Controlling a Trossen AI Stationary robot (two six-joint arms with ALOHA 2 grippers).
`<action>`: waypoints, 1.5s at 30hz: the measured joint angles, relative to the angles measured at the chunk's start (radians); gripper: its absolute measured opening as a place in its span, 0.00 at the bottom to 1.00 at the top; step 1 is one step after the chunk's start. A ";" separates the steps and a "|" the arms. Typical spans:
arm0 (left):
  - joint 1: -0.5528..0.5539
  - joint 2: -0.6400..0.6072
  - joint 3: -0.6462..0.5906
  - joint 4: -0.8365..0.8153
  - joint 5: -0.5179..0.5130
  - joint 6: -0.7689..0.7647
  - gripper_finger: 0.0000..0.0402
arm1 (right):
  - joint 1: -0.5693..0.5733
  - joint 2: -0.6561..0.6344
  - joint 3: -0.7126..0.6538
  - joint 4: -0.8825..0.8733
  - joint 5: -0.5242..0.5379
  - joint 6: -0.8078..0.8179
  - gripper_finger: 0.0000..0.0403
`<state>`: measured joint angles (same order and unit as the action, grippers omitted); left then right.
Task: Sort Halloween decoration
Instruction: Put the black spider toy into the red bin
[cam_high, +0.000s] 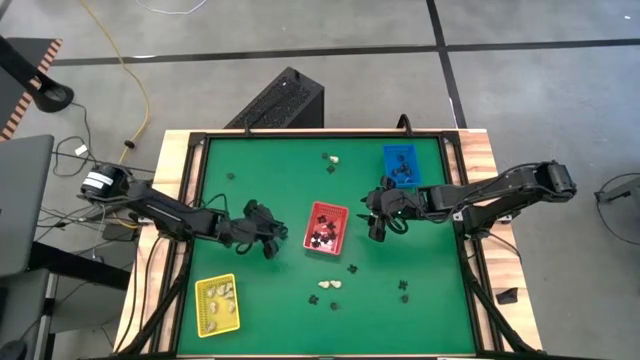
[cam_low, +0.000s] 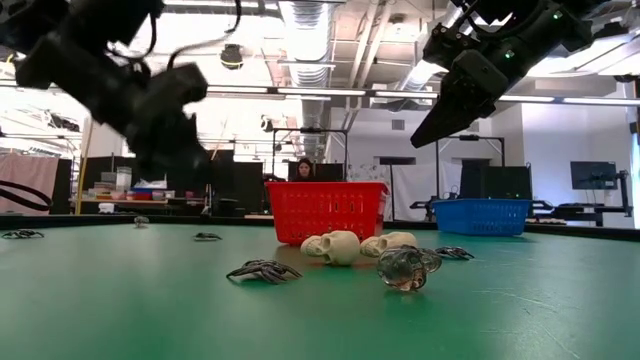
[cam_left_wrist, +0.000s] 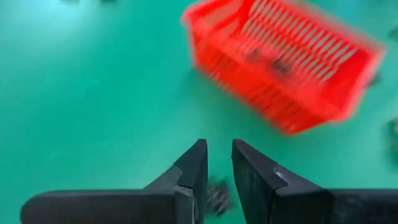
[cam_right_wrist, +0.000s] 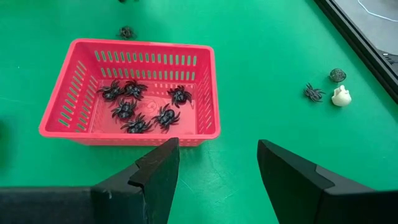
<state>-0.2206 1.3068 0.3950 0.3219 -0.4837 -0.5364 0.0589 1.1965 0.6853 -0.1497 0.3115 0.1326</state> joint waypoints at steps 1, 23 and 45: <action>0.000 -0.018 0.000 0.019 0.007 0.011 0.15 | 0.000 0.000 0.000 0.000 0.000 0.000 0.62; -0.063 0.215 0.002 0.103 0.000 0.112 0.47 | 0.000 0.000 0.000 0.000 0.000 -0.002 0.62; -0.063 0.282 0.003 0.048 -0.054 0.044 0.21 | 0.000 0.000 0.001 0.000 0.000 0.001 0.62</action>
<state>-0.2836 1.5890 0.3977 0.3698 -0.5379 -0.4927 0.0586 1.1965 0.6865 -0.1493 0.3115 0.1337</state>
